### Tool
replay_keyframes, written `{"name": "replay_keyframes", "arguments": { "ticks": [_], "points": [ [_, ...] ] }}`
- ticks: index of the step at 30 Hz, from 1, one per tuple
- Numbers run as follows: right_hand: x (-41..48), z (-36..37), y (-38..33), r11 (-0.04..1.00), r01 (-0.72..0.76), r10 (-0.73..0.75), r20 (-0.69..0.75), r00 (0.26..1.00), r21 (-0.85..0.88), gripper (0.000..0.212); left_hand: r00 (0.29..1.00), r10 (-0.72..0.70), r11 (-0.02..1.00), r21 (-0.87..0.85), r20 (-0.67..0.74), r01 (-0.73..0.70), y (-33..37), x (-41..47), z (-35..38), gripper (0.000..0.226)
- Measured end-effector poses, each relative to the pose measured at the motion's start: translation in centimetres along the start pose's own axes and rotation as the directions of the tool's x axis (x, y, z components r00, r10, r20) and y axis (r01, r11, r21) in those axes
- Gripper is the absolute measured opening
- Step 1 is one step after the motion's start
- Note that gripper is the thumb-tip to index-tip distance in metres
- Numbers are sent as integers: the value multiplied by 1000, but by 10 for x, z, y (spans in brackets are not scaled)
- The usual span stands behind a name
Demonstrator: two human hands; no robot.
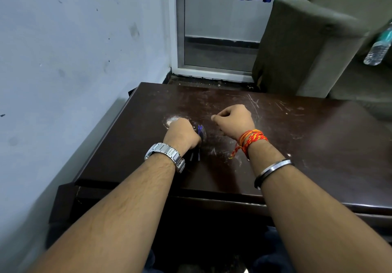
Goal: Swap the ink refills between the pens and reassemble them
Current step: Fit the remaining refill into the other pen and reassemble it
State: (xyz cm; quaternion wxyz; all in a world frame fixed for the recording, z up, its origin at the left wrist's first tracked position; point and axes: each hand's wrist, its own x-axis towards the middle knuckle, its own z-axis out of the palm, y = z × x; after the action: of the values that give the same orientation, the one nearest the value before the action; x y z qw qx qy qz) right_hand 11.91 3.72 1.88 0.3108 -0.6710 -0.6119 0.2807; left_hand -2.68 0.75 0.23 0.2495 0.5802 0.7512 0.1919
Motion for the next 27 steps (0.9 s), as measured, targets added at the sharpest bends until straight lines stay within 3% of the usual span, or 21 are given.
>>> {"name": "replay_keyframes", "arguments": {
  "ticks": [15,19,27],
  "points": [
    [-4,-2,-1,998,3,-2,18,1000,-58,18,999,-31,998,45,-34,33,0,0,1,29],
    [0,-7,1,995,-53,53,4,999,-82,13,999,-23,999,41,-28,24,-1,0,-1,22],
    [3,-20,22,910,-172,161,-61,985,-377,7,999,-10,997,-75,-32,7,1,2,-6,23]
  ]
}}
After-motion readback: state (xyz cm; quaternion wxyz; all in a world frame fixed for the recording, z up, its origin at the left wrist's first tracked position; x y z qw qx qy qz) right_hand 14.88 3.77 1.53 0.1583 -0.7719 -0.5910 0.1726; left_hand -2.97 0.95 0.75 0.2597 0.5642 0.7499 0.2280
